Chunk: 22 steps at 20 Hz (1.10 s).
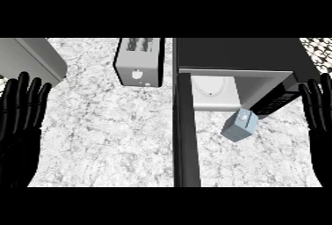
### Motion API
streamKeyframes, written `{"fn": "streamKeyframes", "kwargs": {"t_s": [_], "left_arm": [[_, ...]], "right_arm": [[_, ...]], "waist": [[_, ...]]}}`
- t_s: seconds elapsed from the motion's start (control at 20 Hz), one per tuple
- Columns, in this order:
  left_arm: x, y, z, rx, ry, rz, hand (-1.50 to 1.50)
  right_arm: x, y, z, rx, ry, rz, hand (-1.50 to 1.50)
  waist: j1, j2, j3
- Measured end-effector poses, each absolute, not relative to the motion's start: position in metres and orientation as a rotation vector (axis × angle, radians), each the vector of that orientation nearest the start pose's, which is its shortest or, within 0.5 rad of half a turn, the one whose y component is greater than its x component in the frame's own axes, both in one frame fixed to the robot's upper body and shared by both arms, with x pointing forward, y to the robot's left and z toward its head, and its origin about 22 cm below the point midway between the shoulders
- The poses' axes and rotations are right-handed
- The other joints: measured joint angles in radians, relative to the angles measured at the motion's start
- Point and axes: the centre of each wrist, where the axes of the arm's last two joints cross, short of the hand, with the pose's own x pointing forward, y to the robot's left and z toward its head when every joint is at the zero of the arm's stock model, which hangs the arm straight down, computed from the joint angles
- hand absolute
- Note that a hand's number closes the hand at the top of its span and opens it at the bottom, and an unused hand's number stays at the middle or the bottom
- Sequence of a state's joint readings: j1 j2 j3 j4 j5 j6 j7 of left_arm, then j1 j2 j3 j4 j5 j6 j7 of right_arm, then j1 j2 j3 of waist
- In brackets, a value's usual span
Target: Pick up the milk, place it into the microwave and close the microwave
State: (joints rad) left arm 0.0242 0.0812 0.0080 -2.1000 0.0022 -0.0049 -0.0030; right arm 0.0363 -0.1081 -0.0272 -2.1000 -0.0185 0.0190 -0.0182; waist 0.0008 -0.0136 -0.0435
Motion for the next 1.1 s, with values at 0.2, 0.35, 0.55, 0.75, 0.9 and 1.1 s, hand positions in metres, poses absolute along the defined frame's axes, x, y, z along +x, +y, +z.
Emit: {"fn": "streamKeyframes", "kwargs": {"t_s": [0.2, 0.35, 0.55, 0.75, 0.9, 1.1], "left_arm": [[0.208, 0.238, 0.116, 0.033, -2.084, -0.069, -1.50], [0.206, 0.235, 0.114, 0.006, -2.059, -0.063, -1.50], [0.198, 0.242, 0.109, -0.001, -1.995, -0.013, -1.50], [0.181, 0.251, 0.112, -0.007, -1.975, -0.002, -1.50], [0.166, 0.261, 0.107, -0.010, -1.971, 0.005, -1.50], [0.151, 0.275, 0.114, -0.009, -1.967, 0.005, -1.50]], "right_arm": [[0.213, -0.225, 0.132, -0.145, -2.122, 0.085, -1.50], [0.223, -0.198, 0.140, -0.197, -2.132, 0.059, -1.50], [0.225, -0.165, 0.150, -0.216, -2.090, 0.056, -1.50], [0.221, -0.139, 0.147, -0.236, -2.059, 0.050, -1.50], [0.216, -0.132, 0.145, -0.283, -2.044, 0.040, -1.50], [0.203, -0.132, 0.139, -0.343, -2.015, 0.016, -1.50]], "waist": [[0.003, 0.009, 0.027], [0.008, 0.011, 0.035], [0.008, 0.012, 0.040], [0.007, 0.012, 0.042], [0.007, 0.012, 0.042], [0.004, 0.011, 0.043]]}}
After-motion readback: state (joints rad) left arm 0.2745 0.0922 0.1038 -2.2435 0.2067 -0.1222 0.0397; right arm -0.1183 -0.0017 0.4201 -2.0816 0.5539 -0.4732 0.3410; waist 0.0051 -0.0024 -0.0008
